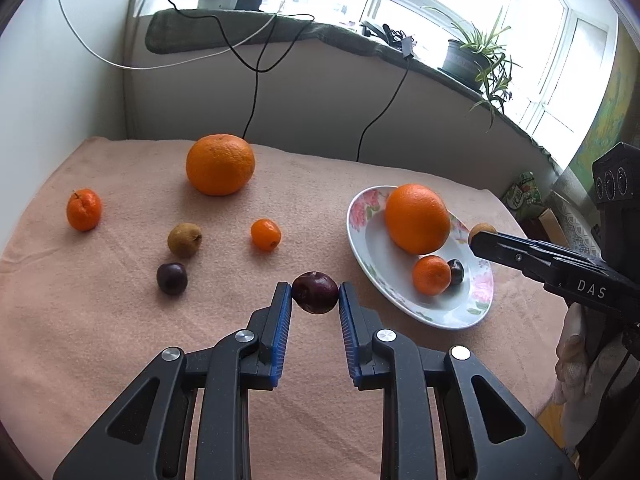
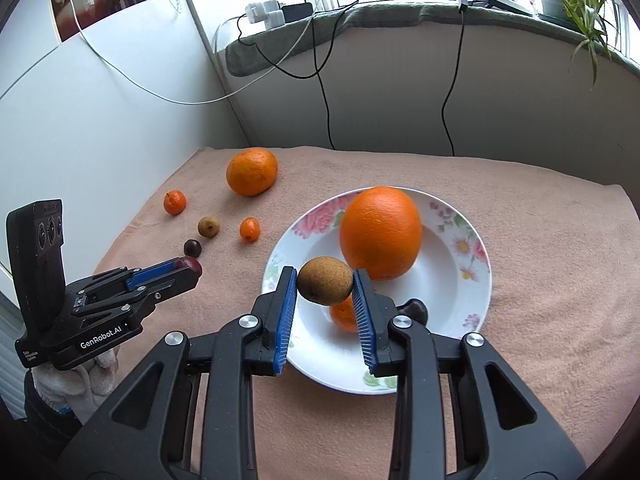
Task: Organize fruits
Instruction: 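Carry the plum in the left tool and kiwi in the right tool over the plate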
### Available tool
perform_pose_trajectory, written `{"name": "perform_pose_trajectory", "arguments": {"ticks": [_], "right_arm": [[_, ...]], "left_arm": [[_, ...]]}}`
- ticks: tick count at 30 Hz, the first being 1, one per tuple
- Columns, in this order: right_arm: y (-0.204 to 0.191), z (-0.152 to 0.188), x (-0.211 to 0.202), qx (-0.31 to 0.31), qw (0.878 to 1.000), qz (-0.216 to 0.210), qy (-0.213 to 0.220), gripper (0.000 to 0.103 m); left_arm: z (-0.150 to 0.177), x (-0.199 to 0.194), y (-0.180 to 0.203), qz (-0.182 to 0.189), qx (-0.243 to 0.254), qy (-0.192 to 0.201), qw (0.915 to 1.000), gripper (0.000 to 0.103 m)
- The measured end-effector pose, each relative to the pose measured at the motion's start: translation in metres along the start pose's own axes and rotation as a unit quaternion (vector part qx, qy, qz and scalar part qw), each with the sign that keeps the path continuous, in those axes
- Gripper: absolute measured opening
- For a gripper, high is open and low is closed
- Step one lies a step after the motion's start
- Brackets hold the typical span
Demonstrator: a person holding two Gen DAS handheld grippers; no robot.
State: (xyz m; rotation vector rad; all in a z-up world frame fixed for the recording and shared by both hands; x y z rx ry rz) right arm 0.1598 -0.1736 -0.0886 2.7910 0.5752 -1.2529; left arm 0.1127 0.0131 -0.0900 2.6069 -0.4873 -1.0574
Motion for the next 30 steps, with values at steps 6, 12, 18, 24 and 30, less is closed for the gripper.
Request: {"name": "perform_pose_trajectory", "arguments": {"ticks": [6,12,18,24,30], "right_arm": [[0.028,0.005,-0.002,0.022,1.000,0.019,-0.001,0.030],[0.046,0.009,-0.002,0.032,0.999,0.030,-0.003,0.030],[0.053,0.011,0.000,0.038,0.999,0.032,-0.006,0.030],[0.056,0.012,0.001,0.038,0.999,0.033,-0.007,0.030],[0.057,0.013,0.004,0.041,0.999,0.033,-0.011,0.030]], "left_arm": [[0.000,0.011,0.020,0.012,0.017,-0.010,0.9997,0.023],[-0.003,0.021,0.037,0.020,0.030,-0.016,0.9992,0.023],[-0.006,0.028,0.049,0.025,0.042,-0.020,0.9986,0.023],[-0.008,0.035,0.060,0.031,0.052,-0.026,0.9978,0.023],[-0.009,0.039,0.067,0.035,0.058,-0.029,0.9973,0.023]]}}
Point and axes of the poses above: each gripper's, at about its wrist camera, not at the fingertips, and x roughly the way its jaws point, y to its right, z to its underside, the point moved 4 cm from there along x, roughly the way its jaws point, and after that the axes turned 10 degrees about z, right-handed, at the moved point
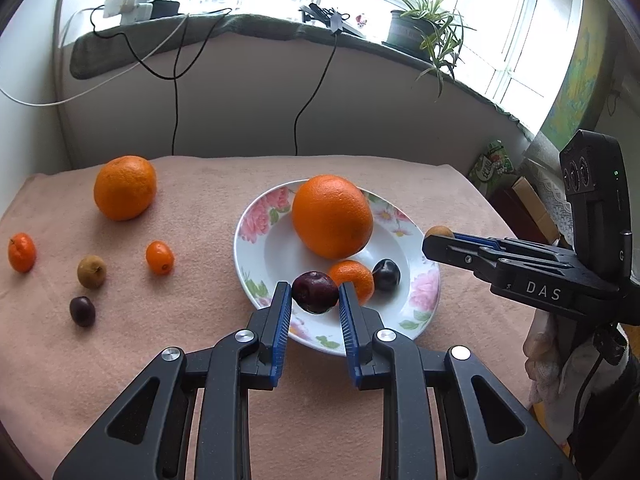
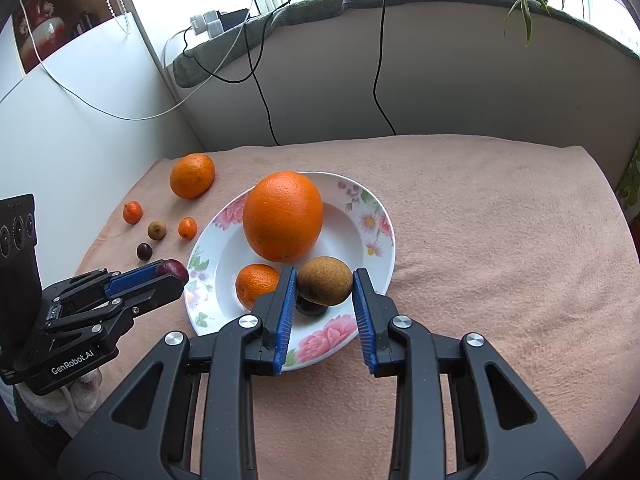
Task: Organize fruits
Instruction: 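Carry the plum in the left tool and kiwi in the right tool over the plate, then open both tools to drop the plum and kiwi onto the plate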
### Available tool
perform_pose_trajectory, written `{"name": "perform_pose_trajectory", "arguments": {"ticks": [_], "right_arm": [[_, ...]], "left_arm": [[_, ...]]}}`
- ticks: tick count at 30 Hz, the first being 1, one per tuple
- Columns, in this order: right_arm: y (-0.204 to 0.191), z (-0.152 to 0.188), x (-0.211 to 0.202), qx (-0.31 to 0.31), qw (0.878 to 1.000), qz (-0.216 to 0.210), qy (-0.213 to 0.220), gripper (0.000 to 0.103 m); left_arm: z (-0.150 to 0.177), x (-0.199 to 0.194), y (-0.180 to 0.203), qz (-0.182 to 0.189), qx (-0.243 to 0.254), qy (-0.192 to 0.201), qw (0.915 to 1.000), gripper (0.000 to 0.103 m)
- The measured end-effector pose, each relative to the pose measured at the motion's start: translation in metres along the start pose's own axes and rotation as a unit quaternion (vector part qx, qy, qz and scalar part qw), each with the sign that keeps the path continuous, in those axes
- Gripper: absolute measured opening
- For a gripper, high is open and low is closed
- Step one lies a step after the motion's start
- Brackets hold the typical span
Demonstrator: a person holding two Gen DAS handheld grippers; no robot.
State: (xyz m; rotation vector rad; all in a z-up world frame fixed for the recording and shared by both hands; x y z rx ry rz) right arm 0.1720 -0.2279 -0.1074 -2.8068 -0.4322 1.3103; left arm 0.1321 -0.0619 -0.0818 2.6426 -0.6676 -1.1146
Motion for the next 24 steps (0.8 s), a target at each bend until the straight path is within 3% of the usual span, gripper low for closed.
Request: {"name": "perform_pose_trajectory", "arguments": {"ticks": [16,17,18,19,20,22,24], "right_arm": [[-0.0013,0.0008,0.0043,-0.003,1.000,-0.001,-0.005,0.030],[-0.0012,0.0008,0.0044,-0.003,1.000,-0.001,-0.005,0.030],[-0.0011,0.0008,0.0043,-0.003,1.000,0.000,-0.005,0.030],[-0.0012,0.0010,0.0043,-0.004,1.000,0.001,-0.005,0.035],[-0.0016,0.0014,0.0037,-0.004,1.000,0.002,-0.005,0.041],[-0.0017,0.0011,0.0008,-0.005,1.000,0.007,0.004,0.067],[-0.0019,-0.0002,-0.0020,-0.005,1.000,0.008,0.010,0.070]], "left_arm": [[-0.0023,0.0026,0.0060,0.000,0.008,-0.002,1.0000,0.023],[-0.0027,0.0025,0.0061,0.000,0.008,-0.002,1.0000,0.025],[-0.0029,0.0022,0.0062,0.000,0.008,-0.001,1.0000,0.034],[-0.0031,0.0018,0.0063,0.000,0.008,0.000,1.0000,0.043],[-0.0033,0.0013,0.0065,0.001,0.008,0.001,1.0000,0.045],[-0.0035,0.0003,0.0071,0.002,0.008,0.002,1.0000,0.047],[-0.0038,-0.0004,0.0076,-0.002,0.011,0.004,0.9999,0.056]]}}
Point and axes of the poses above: each gripper's, at about its wrist camera, not at the fingertips, and x roughly the way its jaws point, y to its right, z to its underside, the point moved 4 cm from there along x, roughly the way its jaws point, and after that the axes turned 10 degrees about z, right-handed, at the moved point
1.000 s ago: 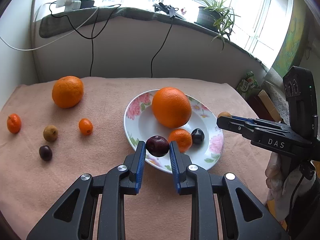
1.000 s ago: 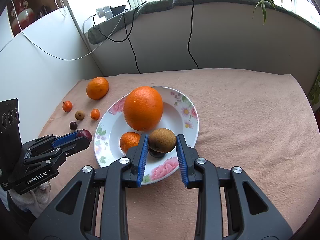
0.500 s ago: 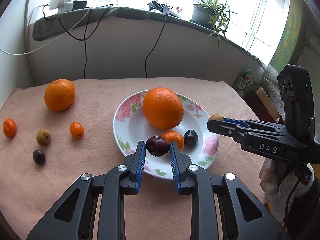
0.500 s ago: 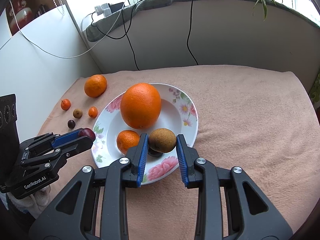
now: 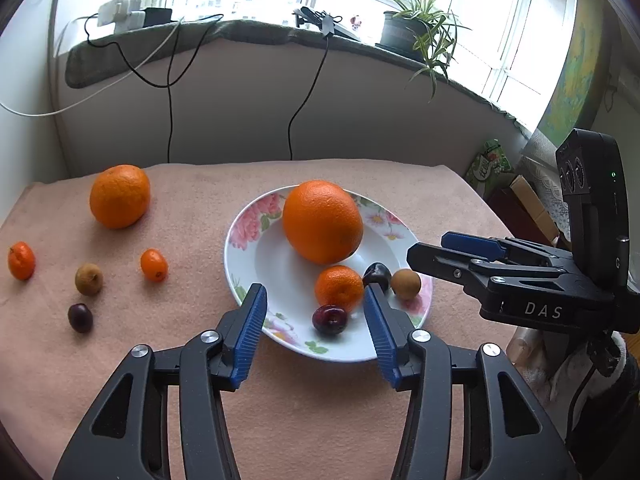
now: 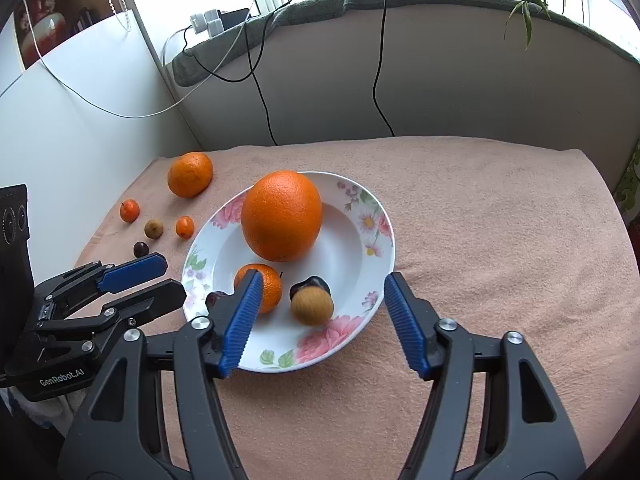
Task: Organize fruits
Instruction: 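Open both tools to drop the plum and kiwi onto the plate, then withdraw both open tools from the plate toward the loose fruit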
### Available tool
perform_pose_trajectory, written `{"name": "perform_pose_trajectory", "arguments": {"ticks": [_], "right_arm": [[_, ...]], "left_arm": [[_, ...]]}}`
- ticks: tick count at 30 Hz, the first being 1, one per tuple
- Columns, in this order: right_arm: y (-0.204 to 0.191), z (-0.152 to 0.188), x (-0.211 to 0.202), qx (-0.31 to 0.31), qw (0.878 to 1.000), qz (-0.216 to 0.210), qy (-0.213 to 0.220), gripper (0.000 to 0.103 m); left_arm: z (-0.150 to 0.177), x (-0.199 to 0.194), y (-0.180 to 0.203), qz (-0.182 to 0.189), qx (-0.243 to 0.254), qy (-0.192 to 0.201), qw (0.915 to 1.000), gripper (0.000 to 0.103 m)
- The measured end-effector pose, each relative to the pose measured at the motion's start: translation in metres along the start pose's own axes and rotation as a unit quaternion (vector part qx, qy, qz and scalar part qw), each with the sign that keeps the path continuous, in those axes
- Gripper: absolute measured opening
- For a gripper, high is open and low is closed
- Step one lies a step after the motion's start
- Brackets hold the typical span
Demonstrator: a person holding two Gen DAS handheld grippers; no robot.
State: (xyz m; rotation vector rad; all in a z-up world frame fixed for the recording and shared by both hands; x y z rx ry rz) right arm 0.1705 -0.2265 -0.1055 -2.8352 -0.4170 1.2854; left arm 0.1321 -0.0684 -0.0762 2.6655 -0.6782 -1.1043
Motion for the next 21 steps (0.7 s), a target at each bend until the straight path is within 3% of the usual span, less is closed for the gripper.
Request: {"name": "perform_pose_trajectory", "arguments": {"ticks": [2,6,12,21], "right_arm": [[0.000,-0.002,-0.001,0.001,1.000,-0.001,0.001,0.071],[-0.002,-0.003,-0.006,-0.001,1.000,-0.001,0.010,0.084],[-0.007,-0.004,-0.006,-0.007,1.000,0.004,0.007,0.085],[-0.013,-0.007,-0.009,-0.006,1.000,0.001,0.015,0.085]], "left_arm": [[0.000,-0.002,0.000,-0.001,0.000,0.003,1.0000,0.060],[0.000,-0.004,0.001,-0.013,0.006,0.008,0.9999,0.080],[-0.001,-0.006,-0.002,-0.033,0.006,0.011,0.9994,0.081],[0.000,-0.010,-0.004,-0.034,0.008,0.013,0.9993,0.081]]}}
Point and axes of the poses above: each gripper's, at about its wrist camera, not at the fingertips, and x roughly the way its jaws point, y to its right, z to its underside, the point moved 4 cm from there along x, roughly the way its jaws point, and after that the axes turned 10 degrees about z, right-handed, at the moved point
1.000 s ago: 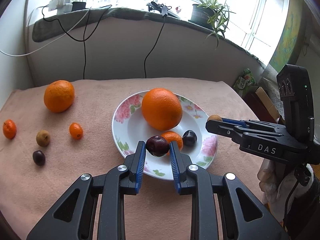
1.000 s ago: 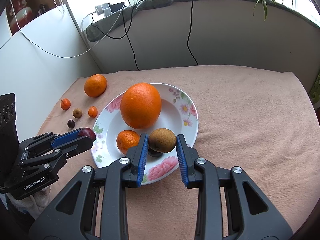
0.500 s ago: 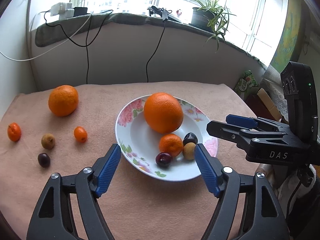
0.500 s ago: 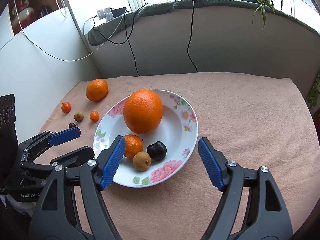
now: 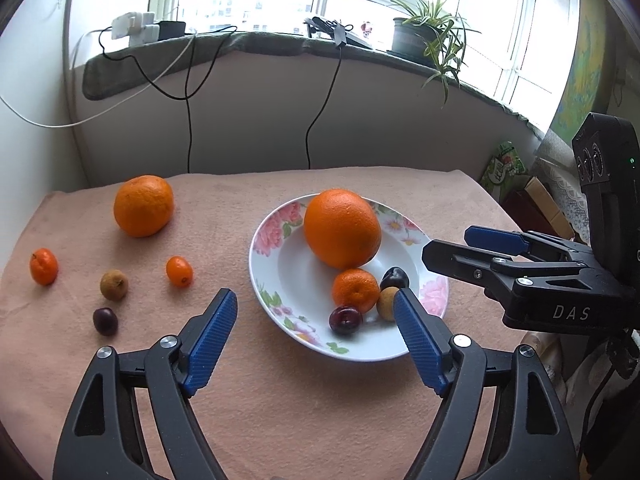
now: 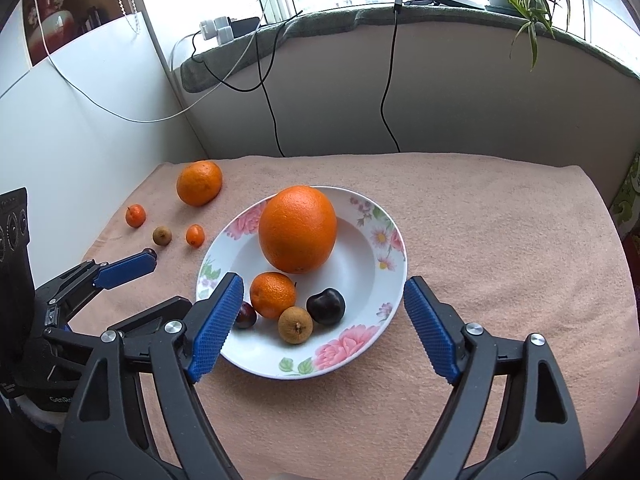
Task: Organize fruits
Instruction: 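Withdraw both open tools from the plate toward the loose fruit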
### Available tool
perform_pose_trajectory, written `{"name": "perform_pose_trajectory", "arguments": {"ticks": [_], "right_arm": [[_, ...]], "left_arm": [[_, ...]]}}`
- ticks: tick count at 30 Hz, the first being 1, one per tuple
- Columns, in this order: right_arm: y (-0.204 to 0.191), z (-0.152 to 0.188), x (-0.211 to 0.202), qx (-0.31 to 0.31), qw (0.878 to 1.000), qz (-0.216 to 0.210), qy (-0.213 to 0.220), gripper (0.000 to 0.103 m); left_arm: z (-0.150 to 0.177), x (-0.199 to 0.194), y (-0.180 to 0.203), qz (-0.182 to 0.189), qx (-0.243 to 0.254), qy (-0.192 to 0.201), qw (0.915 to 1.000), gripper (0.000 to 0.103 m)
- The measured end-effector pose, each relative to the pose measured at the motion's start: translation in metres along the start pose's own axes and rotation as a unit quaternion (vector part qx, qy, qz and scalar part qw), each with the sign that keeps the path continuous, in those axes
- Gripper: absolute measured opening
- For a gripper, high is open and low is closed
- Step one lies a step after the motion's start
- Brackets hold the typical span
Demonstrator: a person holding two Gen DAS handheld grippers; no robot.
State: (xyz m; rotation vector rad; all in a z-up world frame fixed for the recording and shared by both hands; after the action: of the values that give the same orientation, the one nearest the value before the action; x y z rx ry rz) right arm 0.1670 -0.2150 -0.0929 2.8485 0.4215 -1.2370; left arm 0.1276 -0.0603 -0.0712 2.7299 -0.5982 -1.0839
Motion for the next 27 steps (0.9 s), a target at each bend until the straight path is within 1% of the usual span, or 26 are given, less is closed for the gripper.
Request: {"name": "perform_pose_trajectory", "arguments": {"ticks": [10,18,27], "right_arm": [[-0.011,-0.008,-0.001,0.006,1.000,-0.018,0.018,0.085],[-0.035,-0.018,0.003,-0.017,0.999,-0.029,0.029,0.085],[-0.064,-0.027,0.014,-0.048,0.998,-0.037,0.022,0.085]], "left_arm": [[0.000,-0.008,-0.012,-0.014,-0.003,0.004,0.9999,0.081],[0.000,-0.015,-0.030,-0.027,-0.013,0.008,0.9995,0.081],[0.002,-0.026,-0.052,-0.042,-0.025,0.015,0.9987,0.081]]}}
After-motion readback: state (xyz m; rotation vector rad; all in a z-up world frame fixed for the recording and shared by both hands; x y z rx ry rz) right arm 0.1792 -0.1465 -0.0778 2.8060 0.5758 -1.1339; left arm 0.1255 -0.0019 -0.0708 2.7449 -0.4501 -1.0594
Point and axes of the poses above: each gripper's, at about its wrist camera, not at the fingertips, and x roughly the way its jaws point, y to its right, z to its underside, the point moved 4 cm from there along x, roughly the way its jaws point, and after that the axes turned 10 degrees about z, right-handed, at the moved point
